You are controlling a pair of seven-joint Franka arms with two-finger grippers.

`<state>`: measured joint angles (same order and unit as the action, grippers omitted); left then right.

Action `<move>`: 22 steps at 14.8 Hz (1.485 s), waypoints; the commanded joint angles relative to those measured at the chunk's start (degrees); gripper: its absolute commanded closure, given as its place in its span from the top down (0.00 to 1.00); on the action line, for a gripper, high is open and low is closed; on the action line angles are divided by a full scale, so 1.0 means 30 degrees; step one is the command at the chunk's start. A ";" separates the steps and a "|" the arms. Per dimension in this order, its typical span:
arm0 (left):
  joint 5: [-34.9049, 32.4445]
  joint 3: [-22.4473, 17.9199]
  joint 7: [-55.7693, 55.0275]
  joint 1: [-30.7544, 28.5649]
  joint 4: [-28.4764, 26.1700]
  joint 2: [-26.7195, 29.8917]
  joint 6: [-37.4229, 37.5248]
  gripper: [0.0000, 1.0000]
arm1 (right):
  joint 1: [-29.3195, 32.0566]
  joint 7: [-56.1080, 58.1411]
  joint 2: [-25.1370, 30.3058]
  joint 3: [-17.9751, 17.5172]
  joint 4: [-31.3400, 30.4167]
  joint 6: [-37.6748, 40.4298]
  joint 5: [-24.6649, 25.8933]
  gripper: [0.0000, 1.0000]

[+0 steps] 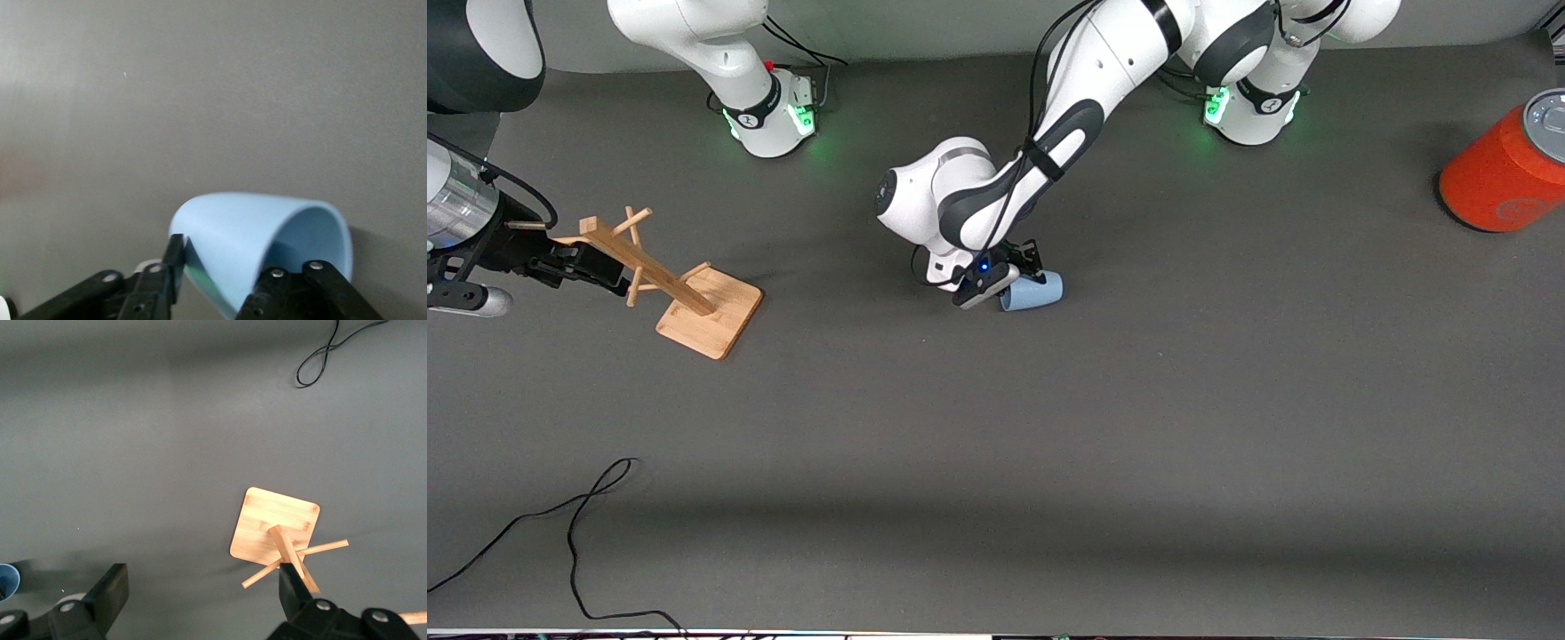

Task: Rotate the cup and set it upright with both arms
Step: 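Grasp the cup's rim with the left gripper and tilt it upward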

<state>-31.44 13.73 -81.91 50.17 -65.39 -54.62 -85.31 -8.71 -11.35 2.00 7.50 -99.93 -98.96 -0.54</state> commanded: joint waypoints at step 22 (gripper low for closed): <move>0.4444 0.0815 0.3570 -0.6205 -1.7424 1.2171 -1.7456 0.00 | -0.0202 0.0355 0.0272 0.0079 -0.0380 -0.0384 0.0765 1.00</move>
<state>-18.65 16.38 -72.41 32.08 -106.44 -22.32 -128.27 -8.76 -11.27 2.00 7.49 -100.31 -99.16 0.85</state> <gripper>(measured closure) 0.921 0.000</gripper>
